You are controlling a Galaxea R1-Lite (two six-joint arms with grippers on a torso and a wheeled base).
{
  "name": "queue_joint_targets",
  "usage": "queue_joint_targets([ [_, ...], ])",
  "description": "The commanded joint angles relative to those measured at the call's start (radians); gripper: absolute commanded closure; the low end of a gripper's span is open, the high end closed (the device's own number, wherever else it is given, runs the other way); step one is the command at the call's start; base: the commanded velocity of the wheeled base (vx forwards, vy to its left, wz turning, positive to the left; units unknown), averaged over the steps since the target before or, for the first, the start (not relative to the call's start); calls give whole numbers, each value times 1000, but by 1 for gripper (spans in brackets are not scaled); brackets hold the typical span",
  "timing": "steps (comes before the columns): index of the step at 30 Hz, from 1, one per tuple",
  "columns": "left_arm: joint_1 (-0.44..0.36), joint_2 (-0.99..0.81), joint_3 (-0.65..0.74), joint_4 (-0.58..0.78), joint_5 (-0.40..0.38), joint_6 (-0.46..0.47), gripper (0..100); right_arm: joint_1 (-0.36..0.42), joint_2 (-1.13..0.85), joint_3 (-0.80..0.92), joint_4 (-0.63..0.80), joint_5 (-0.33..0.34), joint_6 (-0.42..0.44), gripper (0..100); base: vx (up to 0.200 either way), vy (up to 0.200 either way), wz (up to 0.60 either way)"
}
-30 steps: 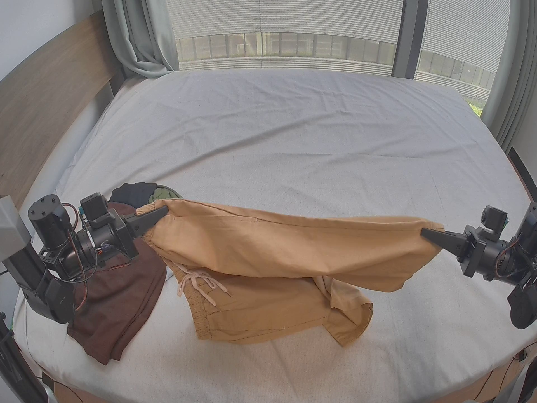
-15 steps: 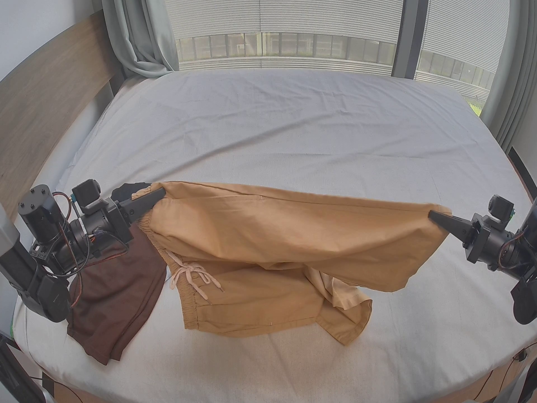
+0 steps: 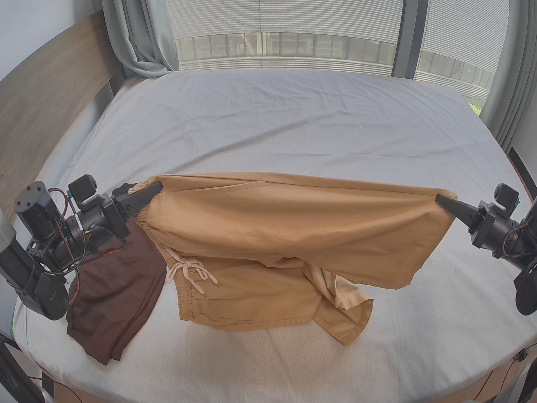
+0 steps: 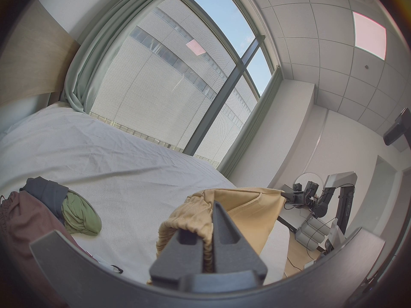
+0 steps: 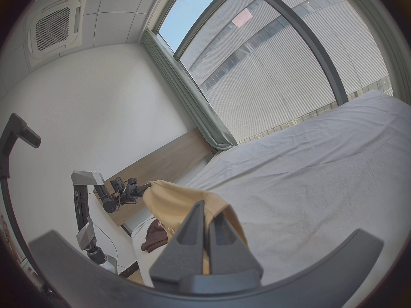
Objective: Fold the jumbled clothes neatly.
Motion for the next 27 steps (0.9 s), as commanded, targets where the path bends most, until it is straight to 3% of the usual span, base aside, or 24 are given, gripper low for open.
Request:
queue_joint_targets([
  [1,0,-4,9,-1,1,3,100,-4,-1,-9,0,-5,-1,100,0,0,0],
  [6,2,-7,9,-1,-1,5,100,3,0,-24,0,-45,-1,100,0,0,0],
  [27,-3,-13,9,-2,-1,6,100,3,0,-41,0,-50,-2,100,0,0,0],
])
